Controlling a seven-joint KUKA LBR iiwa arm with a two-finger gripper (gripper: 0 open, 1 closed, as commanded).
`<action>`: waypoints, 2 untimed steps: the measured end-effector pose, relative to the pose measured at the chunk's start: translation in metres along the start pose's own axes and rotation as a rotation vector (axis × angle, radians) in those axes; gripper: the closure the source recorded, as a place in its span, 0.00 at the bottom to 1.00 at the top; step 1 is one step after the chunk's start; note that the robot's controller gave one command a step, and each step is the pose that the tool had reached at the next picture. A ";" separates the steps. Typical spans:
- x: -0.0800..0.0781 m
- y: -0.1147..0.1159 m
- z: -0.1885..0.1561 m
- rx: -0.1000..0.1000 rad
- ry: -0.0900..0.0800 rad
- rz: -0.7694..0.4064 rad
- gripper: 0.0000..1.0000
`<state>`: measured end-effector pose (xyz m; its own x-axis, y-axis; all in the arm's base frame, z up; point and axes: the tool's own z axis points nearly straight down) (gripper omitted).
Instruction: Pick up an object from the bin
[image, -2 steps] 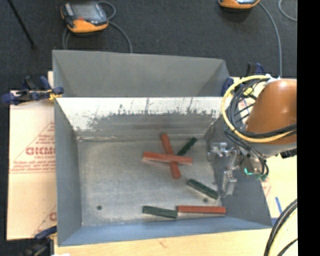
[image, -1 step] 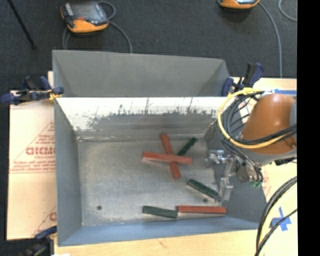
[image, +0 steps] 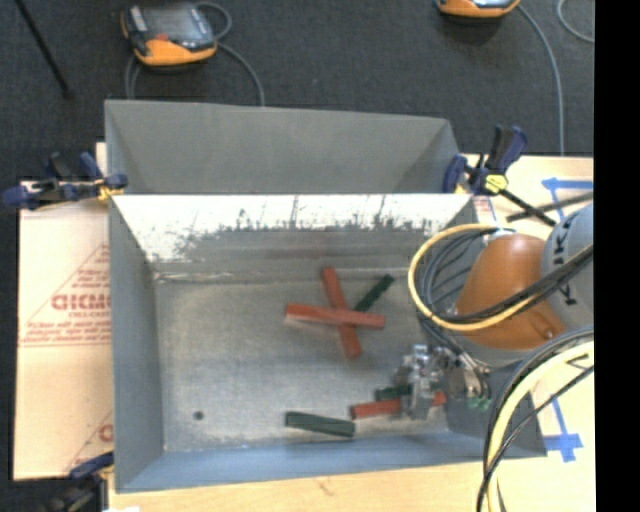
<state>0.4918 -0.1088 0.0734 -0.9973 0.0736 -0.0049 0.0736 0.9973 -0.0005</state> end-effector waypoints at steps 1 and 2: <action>0.000 0.000 0.000 0.000 0.000 -0.001 1.00; 0.000 -0.012 -0.046 -0.002 0.009 0.036 1.00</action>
Offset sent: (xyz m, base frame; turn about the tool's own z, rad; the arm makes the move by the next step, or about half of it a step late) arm 0.0035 -0.0367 0.1356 0.1039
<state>0.4910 -0.1213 0.1191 -0.9939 0.1099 0.0037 0.1099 0.9939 0.0017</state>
